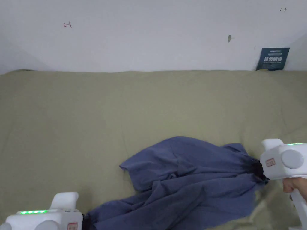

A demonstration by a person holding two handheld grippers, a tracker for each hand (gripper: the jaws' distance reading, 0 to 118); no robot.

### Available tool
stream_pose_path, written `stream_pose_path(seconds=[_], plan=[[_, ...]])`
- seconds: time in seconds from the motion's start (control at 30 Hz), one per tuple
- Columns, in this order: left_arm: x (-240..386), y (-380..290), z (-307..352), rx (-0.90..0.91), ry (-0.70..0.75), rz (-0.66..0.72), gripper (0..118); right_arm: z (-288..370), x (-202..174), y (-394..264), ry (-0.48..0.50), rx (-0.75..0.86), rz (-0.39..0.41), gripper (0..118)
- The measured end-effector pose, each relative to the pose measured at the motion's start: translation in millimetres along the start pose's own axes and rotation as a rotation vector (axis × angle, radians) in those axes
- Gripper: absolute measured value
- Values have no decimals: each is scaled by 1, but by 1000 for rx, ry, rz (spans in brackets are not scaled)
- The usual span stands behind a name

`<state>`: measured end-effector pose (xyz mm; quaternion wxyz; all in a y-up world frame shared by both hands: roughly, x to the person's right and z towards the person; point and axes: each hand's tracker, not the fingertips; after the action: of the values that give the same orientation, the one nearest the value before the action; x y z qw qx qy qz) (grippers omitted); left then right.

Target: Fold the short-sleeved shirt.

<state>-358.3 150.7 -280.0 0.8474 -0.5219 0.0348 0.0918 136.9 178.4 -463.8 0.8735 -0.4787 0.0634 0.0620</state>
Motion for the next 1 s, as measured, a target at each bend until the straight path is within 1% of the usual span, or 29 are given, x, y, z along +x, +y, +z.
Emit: stream_pose_path(seconds=[0.1, 0.13, 0.2, 0.23, 0.3, 0.33, 0.4, 0.47, 0.6, 0.63, 0.7, 0.77, 0.87, 1.0], plan=[[-7, 7, 26, 57, -8, 5, 0, 59, 1, 0, 62, 87, -22, 6], [-10, 11, 39, 87, -12, 13, 0, 66, 14, 7, 107, 84, -44, 6], [-15, 18, 65, 133, -20, 19, 0, 102, 18, 11, 147, 140, -40, 6], [-18, 24, 79, 167, -25, 39, 0, 120, 18, 13, 150, 171, -31, 6], [-22, 34, 107, 224, -8, 19, 0, 152, 13, 13, 141, 244, -5, 6], [-15, 34, 127, 268, 27, 14, 0, 169, 13, 15, 150, 269, -1, 6], [-18, 45, 159, 329, 41, 4, 0, 200, 11, 15, 144, 332, -1, 6], [-17, 54, 192, 391, 50, 12, 0, 228, 14, 20, 135, 388, -7, 6], [-6, 75, 248, 500, 129, -37, 0, 277, 21, 29, 136, 470, -38, 6], [-4, 80, 260, 520, 129, -37, 0, 289, 23, 33, 130, 485, -34, 6], [1, 89, 281, 552, 110, -33, 0, 306, 25, 37, 108, 520, -29, 6], [3, 105, 293, 590, 132, -46, 0, 321, 27, 43, 101, 540, -25, 6], [20, 117, 312, 625, 148, -55, 0, 338, 28, 54, 67, 570, -15, 6], [34, 137, 323, 656, 161, -59, 0, 351, 31, 75, 38, 593, -23, 6]])
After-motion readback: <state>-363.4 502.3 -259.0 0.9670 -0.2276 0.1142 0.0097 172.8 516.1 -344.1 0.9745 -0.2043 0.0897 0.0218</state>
